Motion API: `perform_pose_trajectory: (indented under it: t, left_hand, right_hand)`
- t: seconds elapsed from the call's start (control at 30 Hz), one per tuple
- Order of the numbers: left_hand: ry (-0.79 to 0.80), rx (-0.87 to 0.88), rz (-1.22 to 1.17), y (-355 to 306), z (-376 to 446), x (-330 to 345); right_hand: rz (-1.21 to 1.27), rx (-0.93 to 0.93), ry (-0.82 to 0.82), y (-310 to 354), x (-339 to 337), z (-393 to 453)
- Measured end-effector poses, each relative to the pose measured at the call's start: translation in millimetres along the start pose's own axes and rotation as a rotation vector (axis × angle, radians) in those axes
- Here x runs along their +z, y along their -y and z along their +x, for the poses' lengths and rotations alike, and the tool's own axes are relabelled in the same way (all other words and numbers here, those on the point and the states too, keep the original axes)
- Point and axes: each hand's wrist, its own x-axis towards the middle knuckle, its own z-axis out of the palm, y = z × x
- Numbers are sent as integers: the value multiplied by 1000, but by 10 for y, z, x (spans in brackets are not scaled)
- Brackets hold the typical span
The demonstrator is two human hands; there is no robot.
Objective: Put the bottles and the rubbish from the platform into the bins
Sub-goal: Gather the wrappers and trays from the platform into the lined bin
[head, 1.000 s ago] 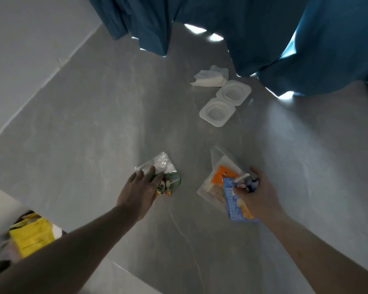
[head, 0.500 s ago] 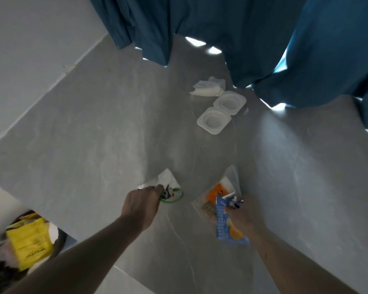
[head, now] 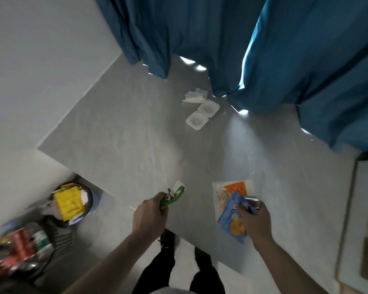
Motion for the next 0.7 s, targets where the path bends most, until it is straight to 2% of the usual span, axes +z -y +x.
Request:
perform_pose_trajectory:
  t: [0.13,0.43,0.7]
  left_hand:
    - [-63,-30,-21,-242,-585,-140]
    - [-232,-63,-52,-575,-1543,-191]
    - [-396,-146,-169,-447,-2251,-476]
  right_hand:
    - [43,-26,65,32,-368,-396]
    - [39,-208,184,-1,-1135,-915]
    - [51,-311,269,217,-1106,-1304]
